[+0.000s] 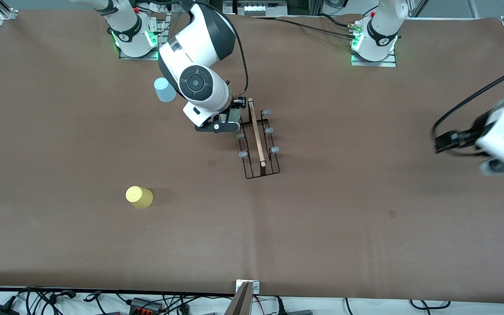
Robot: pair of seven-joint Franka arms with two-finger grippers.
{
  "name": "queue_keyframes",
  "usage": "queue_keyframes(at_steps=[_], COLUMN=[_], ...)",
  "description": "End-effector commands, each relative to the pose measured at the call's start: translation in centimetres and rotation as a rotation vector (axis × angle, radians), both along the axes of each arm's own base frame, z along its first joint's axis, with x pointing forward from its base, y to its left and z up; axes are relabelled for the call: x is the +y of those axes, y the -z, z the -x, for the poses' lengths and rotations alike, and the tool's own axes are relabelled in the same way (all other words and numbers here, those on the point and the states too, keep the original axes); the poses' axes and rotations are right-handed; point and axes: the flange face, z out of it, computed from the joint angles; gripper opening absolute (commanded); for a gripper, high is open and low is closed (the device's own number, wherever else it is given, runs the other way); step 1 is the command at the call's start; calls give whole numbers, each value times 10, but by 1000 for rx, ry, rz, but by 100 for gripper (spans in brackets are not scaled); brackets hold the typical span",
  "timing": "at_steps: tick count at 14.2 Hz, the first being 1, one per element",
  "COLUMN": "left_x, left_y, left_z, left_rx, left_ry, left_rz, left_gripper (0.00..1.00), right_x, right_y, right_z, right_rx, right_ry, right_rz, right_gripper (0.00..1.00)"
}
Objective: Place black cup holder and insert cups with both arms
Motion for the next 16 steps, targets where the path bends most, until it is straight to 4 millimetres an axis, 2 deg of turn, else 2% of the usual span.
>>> queue_keyframes(at_steps=[1, 5, 8, 12, 13, 14, 15, 16], left_x=[-12, -11, -13, -13, -11, -8, -8, -5], left_y=[10, 15, 11, 11, 11, 10, 10, 11], left_z=[36, 42, 46, 42, 41, 40, 39, 38], left_rx=[-12, 7, 5, -1, -3, -9, -12, -17], left_ry=[5, -29, -36, -36, -39, -43, -43, -47], left_rz=[-18, 7, 8, 9, 10, 10, 11, 11], left_gripper=[100, 100, 100, 100, 100, 100, 100, 100], right_x=[16, 19, 20, 25, 25, 25, 27, 28], right_y=[3, 17, 29, 49, 52, 58, 57, 57], right_z=[-2, -4, -5, -8, -8, -9, -9, -8], right_rx=[4, 10, 17, 1, 3, 5, -6, -4], right_ry=[7, 7, 6, 12, 10, 12, 12, 14], right_rz=[-10, -4, 4, 4, 9, 15, 8, 6], right_gripper=[21, 21, 21, 24, 34, 79, 100, 100])
